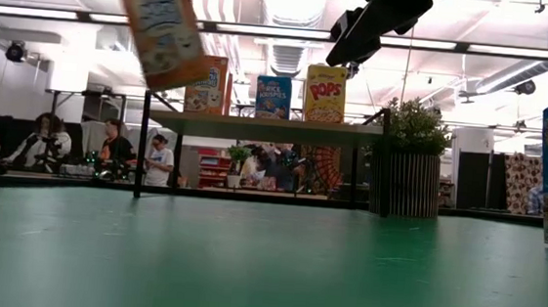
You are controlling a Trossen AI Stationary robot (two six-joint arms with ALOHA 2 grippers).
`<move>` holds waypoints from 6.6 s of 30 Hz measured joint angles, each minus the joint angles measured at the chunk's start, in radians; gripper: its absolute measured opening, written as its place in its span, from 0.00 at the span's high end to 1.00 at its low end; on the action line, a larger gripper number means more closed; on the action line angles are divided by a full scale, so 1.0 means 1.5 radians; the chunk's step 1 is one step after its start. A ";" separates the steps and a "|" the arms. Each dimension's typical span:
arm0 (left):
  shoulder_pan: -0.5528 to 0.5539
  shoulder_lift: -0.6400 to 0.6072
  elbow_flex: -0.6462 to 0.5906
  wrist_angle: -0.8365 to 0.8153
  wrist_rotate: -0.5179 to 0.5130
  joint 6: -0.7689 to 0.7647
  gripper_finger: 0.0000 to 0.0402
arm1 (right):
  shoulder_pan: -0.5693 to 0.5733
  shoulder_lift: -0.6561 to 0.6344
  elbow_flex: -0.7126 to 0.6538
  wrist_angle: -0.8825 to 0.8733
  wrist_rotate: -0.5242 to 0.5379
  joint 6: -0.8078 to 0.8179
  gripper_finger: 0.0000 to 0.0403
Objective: Stack cereal on shelf
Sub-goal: Put the orange cereal box on the shelf, then adjust the front orange cereal box on the shelf, then put the right blue cereal box on the shelf
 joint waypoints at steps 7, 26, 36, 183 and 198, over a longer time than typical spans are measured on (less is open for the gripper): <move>0.106 0.051 0.100 -0.012 0.001 0.249 0.63 | 0.000 0.000 0.000 0.001 0.000 0.008 0.44; 0.372 0.142 0.209 -0.072 0.093 0.484 0.63 | 0.000 0.000 0.000 0.002 0.000 0.021 0.44; 0.401 0.171 0.210 -0.062 0.095 0.522 0.59 | 0.000 0.000 0.000 0.002 0.000 0.035 0.44; 0.410 -0.346 -0.378 0.465 -0.103 0.407 0.53 | -0.235 0.295 0.299 0.283 0.157 -0.145 0.98; 0.413 -0.346 -0.397 0.485 -0.102 0.448 0.61 | -0.249 0.269 0.318 0.266 0.216 -0.190 0.98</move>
